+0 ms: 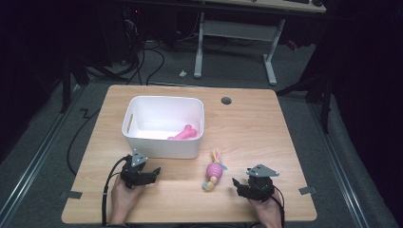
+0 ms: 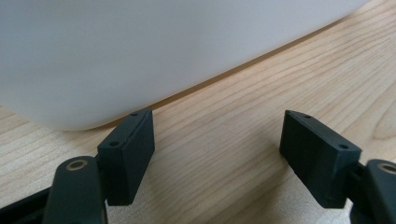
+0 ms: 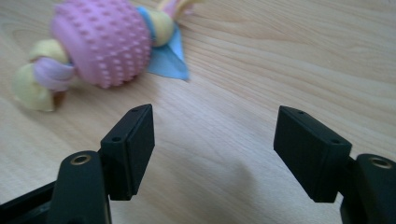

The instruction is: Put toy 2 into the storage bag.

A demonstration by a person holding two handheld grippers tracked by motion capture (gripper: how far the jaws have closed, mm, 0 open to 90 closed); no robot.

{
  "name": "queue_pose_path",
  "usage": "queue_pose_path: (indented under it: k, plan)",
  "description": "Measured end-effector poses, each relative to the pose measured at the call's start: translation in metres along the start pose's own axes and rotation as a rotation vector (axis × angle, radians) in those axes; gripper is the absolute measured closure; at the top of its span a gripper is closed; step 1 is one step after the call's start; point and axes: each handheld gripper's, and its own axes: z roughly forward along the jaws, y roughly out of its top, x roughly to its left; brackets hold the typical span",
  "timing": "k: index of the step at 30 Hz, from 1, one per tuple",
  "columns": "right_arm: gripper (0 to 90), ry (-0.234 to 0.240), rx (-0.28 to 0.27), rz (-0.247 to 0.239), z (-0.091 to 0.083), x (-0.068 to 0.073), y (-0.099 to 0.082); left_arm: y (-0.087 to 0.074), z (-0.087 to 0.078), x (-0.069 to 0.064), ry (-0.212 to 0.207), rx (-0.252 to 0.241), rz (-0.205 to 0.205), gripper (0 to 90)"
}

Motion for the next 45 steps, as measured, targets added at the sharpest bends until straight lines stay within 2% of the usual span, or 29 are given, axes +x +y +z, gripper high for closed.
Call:
queue_pose_path:
  k: [3,7,10,13,16,18,19,21,26,29,34,45]
  plan:
    - [29.9,0.018,0.008,-0.025,-0.002,0.008,0.006,0.000,0.000,0.000,0.001,0.000,-0.001,26.8]
    - [29.8,0.065,0.008,-0.029,-0.001,0.015,0.014,0.000,0.000,0.000,0.001,0.000,-0.001,26.6]
    - [30.0,0.092,-0.004,-0.044,-0.001,0.021,0.022,0.000,0.000,0.000,0.001,-0.001,-0.001,26.6]
    - [30.9,0.093,-0.028,-0.072,-0.002,0.028,0.031,0.000,0.000,0.000,0.002,0.000,0.000,26.6]
    - [31.1,0.116,-0.038,-0.080,0.000,0.032,0.040,0.000,0.000,0.000,0.002,0.000,0.001,26.5]
    - [31.1,0.137,-0.033,-0.081,0.003,0.034,0.046,0.000,0.000,0.000,0.002,0.000,0.000,26.5]
    - [30.1,0.160,-0.011,-0.079,0.009,0.037,0.051,0.000,0.000,0.000,0.001,-0.001,-0.001,26.5]
    - [29.7,0.171,0.001,-0.081,0.013,0.039,0.053,0.000,0.000,0.000,0.000,0.000,0.001,26.3]
    - [27.6,0.173,0.030,-0.074,0.023,0.040,0.057,0.000,0.000,0.000,0.000,0.001,0.002,25.9]
    - [26.9,0.185,0.048,-0.044,0.030,0.039,0.057,0.000,0.000,0.000,-0.001,0.001,0.002,25.9]
    - [26.9,0.207,0.071,-0.022,0.037,0.039,0.056,0.000,0.000,0.000,0.000,0.001,0.002,25.8]
    - [29.7,0.182,0.089,-0.024,0.046,0.044,0.059,0.000,0.000,0.000,0.000,0.000,0.004,25.8]
